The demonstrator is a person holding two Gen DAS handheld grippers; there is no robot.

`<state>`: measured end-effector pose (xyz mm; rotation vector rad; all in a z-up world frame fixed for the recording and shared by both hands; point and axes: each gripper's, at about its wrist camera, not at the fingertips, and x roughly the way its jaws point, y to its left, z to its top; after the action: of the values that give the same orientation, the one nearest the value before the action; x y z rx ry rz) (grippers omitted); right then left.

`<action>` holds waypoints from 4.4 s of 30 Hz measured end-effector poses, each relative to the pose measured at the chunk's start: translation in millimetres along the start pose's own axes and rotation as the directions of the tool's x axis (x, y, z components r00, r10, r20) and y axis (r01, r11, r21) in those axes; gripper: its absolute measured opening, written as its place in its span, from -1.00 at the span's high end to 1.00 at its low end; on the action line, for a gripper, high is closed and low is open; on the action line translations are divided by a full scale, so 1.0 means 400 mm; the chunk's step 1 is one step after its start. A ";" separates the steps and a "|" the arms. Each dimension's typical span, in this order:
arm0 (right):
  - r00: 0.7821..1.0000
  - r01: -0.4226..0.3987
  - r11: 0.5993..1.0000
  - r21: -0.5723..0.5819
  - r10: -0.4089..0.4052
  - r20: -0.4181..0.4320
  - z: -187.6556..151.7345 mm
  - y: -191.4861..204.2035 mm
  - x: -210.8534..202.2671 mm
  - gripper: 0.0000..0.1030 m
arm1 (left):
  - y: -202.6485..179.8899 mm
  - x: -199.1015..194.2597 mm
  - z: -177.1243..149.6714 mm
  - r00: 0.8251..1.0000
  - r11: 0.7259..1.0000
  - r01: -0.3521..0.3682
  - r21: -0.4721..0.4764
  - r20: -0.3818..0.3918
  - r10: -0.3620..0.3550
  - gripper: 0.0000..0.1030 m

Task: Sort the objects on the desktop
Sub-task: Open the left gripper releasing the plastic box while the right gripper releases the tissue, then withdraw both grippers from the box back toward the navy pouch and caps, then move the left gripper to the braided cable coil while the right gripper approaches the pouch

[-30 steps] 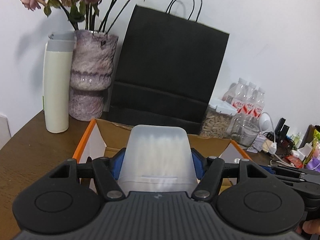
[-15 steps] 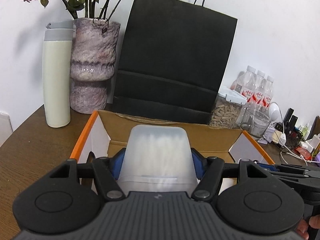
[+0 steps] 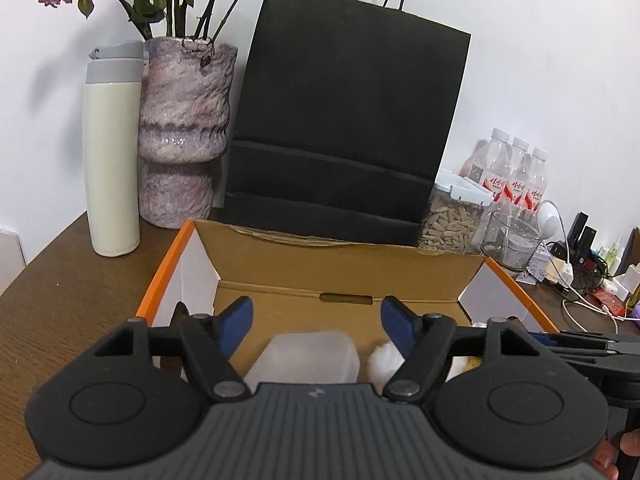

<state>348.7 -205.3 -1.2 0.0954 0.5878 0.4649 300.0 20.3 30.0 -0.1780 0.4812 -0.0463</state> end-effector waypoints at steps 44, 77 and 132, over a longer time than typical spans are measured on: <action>0.997 0.007 0.997 -0.080 -0.001 0.079 -0.144 0.124 -0.257 -1.00 | -0.010 -0.266 -0.125 0.997 0.997 0.058 -0.046 0.061 -0.055 -1.00; 0.990 0.038 0.991 -0.127 -0.020 0.137 -0.364 0.194 -0.479 -1.00 | -0.040 -0.485 -0.330 0.993 0.998 0.034 0.058 0.107 -0.040 -1.00; 0.981 0.118 0.979 -0.169 -0.141 -0.134 -0.411 0.083 -0.429 -1.00 | -0.052 -0.465 -0.391 0.993 0.996 -0.031 0.082 -0.108 0.040 -1.00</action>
<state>118.6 -260.0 -42.7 -0.1310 0.6931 0.3923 62.7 -8.9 -17.7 -0.0886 0.5908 -0.0406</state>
